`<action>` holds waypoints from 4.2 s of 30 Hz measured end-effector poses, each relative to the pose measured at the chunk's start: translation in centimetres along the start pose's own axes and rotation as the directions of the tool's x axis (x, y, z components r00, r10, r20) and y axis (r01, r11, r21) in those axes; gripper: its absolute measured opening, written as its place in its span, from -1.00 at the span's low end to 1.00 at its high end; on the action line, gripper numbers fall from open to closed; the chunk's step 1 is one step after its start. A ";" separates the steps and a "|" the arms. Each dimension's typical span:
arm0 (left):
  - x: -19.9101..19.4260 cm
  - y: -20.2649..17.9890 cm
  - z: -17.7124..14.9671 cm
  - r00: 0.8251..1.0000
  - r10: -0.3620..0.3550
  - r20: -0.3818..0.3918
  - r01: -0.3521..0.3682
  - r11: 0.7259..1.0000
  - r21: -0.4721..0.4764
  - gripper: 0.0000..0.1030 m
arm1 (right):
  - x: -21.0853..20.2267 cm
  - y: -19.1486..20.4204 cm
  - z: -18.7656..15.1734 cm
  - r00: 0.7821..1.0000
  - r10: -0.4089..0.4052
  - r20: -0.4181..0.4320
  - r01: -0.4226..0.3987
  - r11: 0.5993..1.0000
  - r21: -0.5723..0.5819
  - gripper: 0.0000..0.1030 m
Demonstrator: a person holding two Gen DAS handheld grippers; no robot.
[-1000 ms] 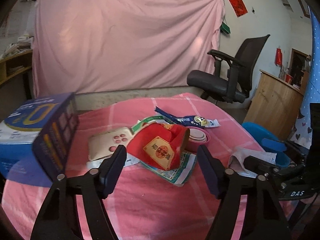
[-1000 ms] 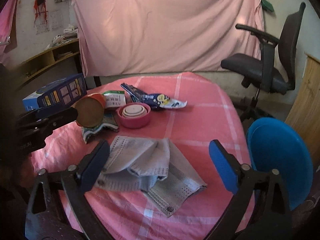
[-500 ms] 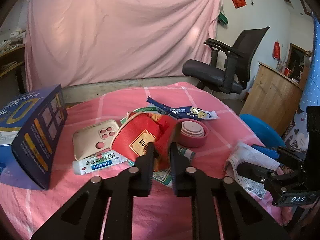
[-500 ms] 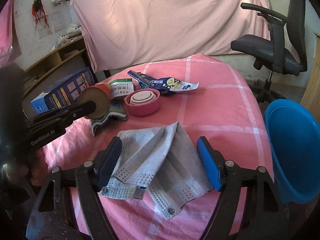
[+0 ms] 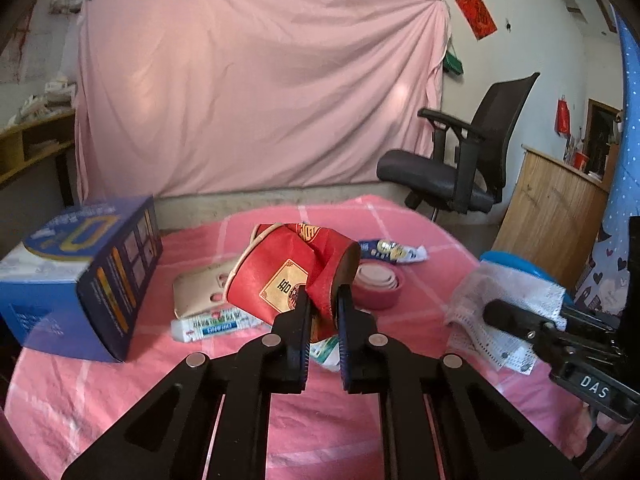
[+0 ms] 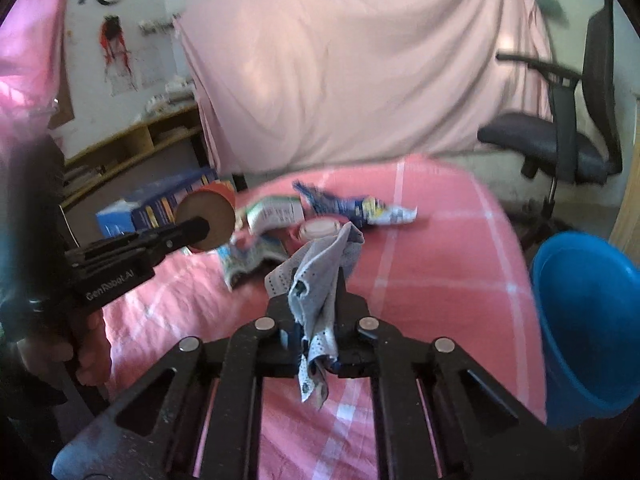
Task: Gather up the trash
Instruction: 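Carry cup and mask over the blue bucket and open both grippers, then move both grippers back over the table toward the remaining trash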
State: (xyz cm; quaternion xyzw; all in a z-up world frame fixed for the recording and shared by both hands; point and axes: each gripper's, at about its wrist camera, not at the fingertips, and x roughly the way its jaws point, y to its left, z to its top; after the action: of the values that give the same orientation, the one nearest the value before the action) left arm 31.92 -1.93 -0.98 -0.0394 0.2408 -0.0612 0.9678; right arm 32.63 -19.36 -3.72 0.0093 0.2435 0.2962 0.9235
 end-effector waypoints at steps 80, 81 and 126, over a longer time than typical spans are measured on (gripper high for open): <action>6.0 -16.3 5.9 0.987 -0.150 0.063 0.150 0.989 0.002 0.72 | -13.1 -16.8 0.5 0.800 -0.533 0.277 0.420 0.826 0.375 1.00; 5.4 -15.5 5.8 0.987 -0.137 0.082 0.138 0.990 -0.011 0.75 | -13.2 -16.2 0.7 0.795 -0.530 0.296 0.416 0.830 0.370 1.00; -0.7 3.1 -2.1 0.986 0.167 0.005 -0.164 0.976 -0.142 0.94 | 3.2 -0.9 2.2 0.984 -0.165 0.070 0.170 0.983 -0.075 1.00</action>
State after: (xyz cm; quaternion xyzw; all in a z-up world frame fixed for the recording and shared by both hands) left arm 30.57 1.18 -2.86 -0.0880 0.2386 0.0372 0.9664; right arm 36.41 -18.07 -3.33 -0.0389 0.2018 0.2267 0.9520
